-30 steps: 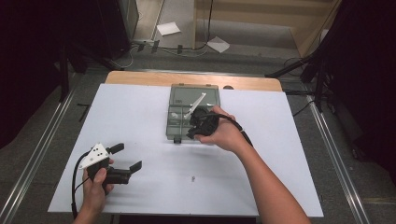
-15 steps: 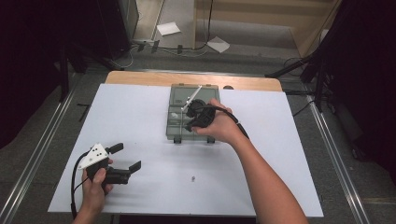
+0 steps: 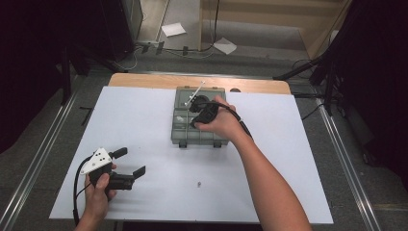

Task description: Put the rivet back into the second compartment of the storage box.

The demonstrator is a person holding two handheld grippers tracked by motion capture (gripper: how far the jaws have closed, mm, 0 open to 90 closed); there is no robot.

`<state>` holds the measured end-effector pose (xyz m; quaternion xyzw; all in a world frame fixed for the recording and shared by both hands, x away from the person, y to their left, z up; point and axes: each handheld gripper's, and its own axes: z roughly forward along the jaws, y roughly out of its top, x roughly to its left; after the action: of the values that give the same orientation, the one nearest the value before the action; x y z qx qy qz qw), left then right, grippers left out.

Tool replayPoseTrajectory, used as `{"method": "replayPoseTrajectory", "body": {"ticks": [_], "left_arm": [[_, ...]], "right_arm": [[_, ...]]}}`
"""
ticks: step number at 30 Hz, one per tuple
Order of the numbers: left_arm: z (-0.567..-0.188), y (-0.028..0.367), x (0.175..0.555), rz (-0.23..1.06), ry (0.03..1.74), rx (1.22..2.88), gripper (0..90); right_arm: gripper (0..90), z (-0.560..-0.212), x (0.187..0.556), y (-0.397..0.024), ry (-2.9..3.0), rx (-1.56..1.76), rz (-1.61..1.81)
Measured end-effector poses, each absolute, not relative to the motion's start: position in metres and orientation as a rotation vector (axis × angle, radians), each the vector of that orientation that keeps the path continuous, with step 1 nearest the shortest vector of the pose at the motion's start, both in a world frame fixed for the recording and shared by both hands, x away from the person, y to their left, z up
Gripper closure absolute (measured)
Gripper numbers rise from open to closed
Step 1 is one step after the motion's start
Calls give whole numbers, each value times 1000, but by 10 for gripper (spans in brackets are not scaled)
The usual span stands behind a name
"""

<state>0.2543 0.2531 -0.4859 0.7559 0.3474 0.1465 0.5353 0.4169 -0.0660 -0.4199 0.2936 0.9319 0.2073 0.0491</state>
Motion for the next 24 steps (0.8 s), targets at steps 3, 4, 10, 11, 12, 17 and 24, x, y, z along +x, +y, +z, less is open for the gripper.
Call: {"method": "replayPoseTrajectory", "body": {"ticks": [3, 4, 10, 11, 12, 17, 24], "left_arm": [[-485, 252, 254, 351, 826, 1801, 0], [-485, 252, 254, 351, 826, 1800, 0], [-485, 253, 253, 350, 825, 1803, 0], [-485, 253, 254, 352, 823, 1802, 0], [-485, 253, 254, 351, 823, 1802, 0], [-484, 253, 254, 351, 822, 1803, 0], [-485, 253, 254, 348, 825, 1800, 0]], "right_arm": [[802, -421, 421, -65, 2825, 934, 628], [801, -421, 422, -65, 2816, 951, 614], [801, -424, 432, -62, 2784, 1038, 597], [801, -425, 434, -62, 2782, 1053, 598], [801, -425, 435, -62, 2775, 1068, 592], [800, -427, 443, -61, 2747, 1194, 587], [799, -432, 451, -62, 2705, 1316, 578]]}}
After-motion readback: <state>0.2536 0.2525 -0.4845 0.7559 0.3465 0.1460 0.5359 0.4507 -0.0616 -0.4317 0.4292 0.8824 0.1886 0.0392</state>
